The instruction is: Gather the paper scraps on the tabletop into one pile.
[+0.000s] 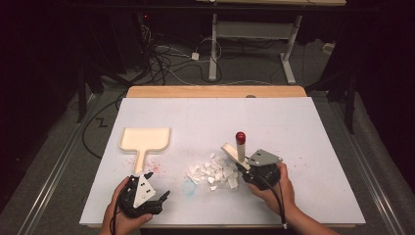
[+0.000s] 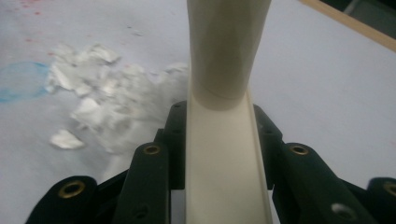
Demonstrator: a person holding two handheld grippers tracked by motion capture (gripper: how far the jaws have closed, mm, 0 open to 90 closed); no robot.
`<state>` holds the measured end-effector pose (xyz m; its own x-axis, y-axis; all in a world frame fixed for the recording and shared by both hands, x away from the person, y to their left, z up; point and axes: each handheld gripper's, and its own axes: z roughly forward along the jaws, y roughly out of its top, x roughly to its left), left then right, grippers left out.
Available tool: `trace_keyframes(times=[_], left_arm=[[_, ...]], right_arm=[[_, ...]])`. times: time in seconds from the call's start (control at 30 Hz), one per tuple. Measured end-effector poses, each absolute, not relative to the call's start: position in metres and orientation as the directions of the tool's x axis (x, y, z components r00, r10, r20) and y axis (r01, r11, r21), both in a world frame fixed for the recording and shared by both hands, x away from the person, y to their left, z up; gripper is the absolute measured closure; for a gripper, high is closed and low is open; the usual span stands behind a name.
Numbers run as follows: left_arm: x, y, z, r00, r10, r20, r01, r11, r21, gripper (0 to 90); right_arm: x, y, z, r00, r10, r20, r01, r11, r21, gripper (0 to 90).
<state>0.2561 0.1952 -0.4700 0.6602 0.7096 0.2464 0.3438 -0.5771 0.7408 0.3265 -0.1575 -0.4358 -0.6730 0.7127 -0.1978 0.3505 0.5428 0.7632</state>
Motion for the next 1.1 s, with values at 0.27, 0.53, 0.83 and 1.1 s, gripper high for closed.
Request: trace_keyframes(times=[0.27,0.53,0.83,1.1], left_arm=[[0.256,0.194,-0.472,0.668,0.705,0.236,0.348,-0.577,0.739,20.9],[0.256,0.193,-0.472,0.67,0.703,0.238,0.348,-0.581,0.736,21.0],[0.255,0.195,-0.472,0.669,0.703,0.242,0.352,-0.586,0.73,21.0],[0.254,0.195,-0.472,0.665,0.705,0.246,0.357,-0.589,0.725,21.0]], right_arm=[[0.323,-0.114,-0.446,-0.653,0.729,-0.205,0.335,0.521,0.785,66.2],[0.318,-0.094,-0.446,-0.663,0.72,-0.204,0.308,0.511,0.802,65.9],[0.324,-0.113,-0.433,-0.654,0.73,-0.197,0.281,0.476,0.833,67.7],[0.332,-0.141,-0.423,-0.645,0.751,-0.142,0.292,0.415,0.862,67.6]])
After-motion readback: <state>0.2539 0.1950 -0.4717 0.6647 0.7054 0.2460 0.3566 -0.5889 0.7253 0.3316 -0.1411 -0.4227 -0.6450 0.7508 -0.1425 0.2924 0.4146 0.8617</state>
